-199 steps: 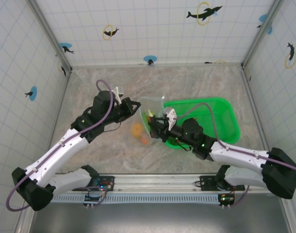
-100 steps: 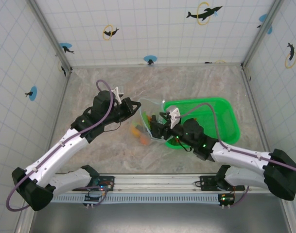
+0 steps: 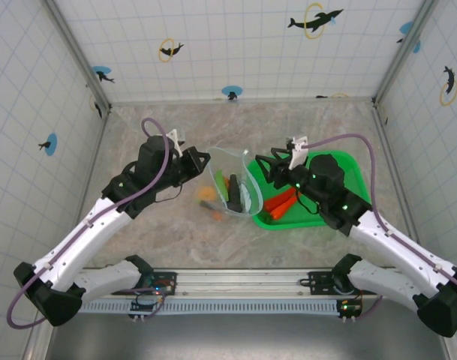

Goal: Place the food in the zip-top bag and seal the zipper

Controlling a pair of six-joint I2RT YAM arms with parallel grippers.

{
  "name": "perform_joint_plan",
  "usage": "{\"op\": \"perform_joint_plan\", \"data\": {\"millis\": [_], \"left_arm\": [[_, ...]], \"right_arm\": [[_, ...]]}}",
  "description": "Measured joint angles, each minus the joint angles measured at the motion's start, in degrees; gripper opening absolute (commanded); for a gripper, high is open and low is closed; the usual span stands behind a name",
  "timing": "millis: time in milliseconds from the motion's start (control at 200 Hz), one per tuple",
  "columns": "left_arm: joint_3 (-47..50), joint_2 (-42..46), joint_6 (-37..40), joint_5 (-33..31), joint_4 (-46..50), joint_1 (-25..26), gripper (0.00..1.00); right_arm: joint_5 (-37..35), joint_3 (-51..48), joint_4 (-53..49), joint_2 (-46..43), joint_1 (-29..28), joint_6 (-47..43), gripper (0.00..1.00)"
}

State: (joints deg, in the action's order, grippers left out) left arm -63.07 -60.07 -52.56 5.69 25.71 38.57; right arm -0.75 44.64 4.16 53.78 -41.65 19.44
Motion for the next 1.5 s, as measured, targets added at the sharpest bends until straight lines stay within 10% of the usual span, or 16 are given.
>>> {"op": "perform_joint_plan", "data": {"millis": [410, 1181, 1501], "left_arm": [[0.0, 0.5, 3.1, -0.6, 3.3, 0.0, 0.0], [2.1, 2.2, 3.3, -0.9, 3.4, 0.0, 0.0], [2.1, 2.2, 3.3, -0.9, 3.4, 0.0, 0.0]], "right_arm": [[-1.8, -7.6, -17.0, 3.5, 10.5, 10.6, 0.59], [2.9, -5.4, -27.9, 23.6, 11.0, 22.9, 0.6], [1.7, -3.5, -23.5, 30.5, 10.6, 24.3, 0.37]]}}
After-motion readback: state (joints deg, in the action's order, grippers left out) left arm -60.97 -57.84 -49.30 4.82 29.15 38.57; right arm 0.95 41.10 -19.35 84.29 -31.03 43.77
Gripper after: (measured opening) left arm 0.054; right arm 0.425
